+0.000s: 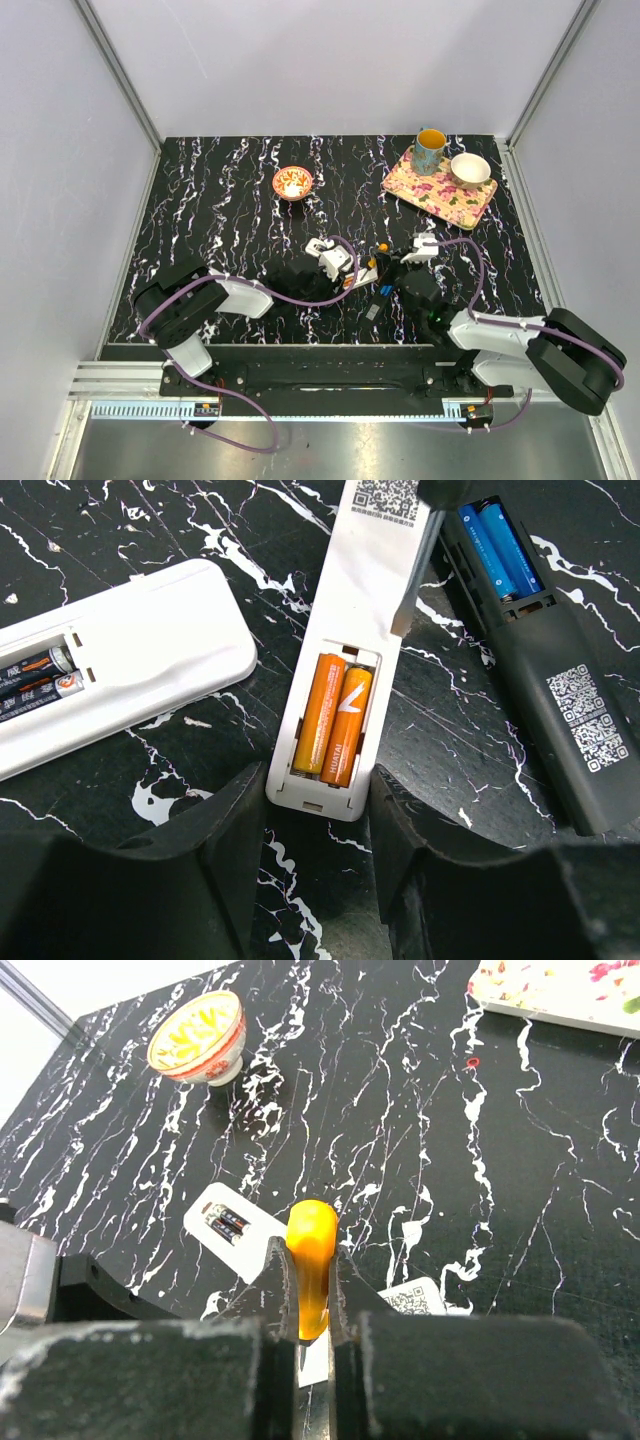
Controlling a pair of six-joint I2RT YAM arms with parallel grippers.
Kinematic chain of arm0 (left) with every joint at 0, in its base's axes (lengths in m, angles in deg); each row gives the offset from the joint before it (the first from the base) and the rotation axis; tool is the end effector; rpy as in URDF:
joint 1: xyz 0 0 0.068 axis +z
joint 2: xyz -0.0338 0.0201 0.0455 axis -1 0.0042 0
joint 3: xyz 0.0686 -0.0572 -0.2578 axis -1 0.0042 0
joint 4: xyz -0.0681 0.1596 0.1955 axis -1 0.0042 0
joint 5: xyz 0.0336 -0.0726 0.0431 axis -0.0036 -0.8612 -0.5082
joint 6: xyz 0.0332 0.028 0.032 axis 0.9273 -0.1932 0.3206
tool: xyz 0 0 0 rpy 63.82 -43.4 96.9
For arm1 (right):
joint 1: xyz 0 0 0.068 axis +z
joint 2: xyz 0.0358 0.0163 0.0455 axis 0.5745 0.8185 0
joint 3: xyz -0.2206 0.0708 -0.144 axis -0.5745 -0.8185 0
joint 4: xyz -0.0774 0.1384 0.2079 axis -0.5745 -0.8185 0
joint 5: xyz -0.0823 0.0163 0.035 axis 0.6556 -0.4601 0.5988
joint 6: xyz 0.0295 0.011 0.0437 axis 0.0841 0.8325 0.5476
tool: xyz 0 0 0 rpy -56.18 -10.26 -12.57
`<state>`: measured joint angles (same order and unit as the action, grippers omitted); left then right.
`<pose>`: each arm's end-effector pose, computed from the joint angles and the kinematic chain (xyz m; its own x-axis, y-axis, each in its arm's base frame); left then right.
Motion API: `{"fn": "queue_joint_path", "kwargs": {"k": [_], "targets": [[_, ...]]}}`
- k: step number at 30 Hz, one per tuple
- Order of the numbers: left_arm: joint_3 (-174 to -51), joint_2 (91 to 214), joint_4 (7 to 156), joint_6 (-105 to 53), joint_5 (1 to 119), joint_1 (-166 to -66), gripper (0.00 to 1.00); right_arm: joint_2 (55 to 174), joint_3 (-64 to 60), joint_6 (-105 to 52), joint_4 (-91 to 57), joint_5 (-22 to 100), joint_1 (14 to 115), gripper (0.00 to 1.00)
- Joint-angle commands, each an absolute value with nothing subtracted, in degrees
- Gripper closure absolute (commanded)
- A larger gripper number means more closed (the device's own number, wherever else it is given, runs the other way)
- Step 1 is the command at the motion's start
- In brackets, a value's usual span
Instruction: Unload the batteries from the remote control
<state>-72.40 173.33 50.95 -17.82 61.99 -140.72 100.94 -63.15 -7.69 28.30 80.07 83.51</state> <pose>0.1870 -0.2368 0.1258 -0.3814 0.3665 -0.8487 0.8066 0.5804 -0.1118 0.1588 0.1497 0.1811 -0.2096 0.3109 -0.9271 -0.1957 0.9156 0.3513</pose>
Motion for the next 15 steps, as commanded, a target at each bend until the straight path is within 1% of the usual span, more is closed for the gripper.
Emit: {"fn": "queue_joint_path", "kwargs": {"k": [1,6,12,15], "targets": [[-72.8,175.7,56.0,-19.3,58.7,-142.0,0.89,98.0,-64.7,-12.2,35.5,77.6,83.8,1.0],[-73.0,175.8,56.4,-19.3,58.7,-142.1,0.89,101.0,-64.8,-14.5,42.0,71.4,83.8,1.0],[-72.8,175.7,56.6,-19.1,58.9,-142.2,0.9,106.4,-62.6,-16.4,45.8,72.3,83.8,1.0],[-72.9,175.7,56.7,-19.2,59.0,-142.2,0.9,107.2,-62.0,-17.1,45.2,74.0,83.8,1.0]]}}
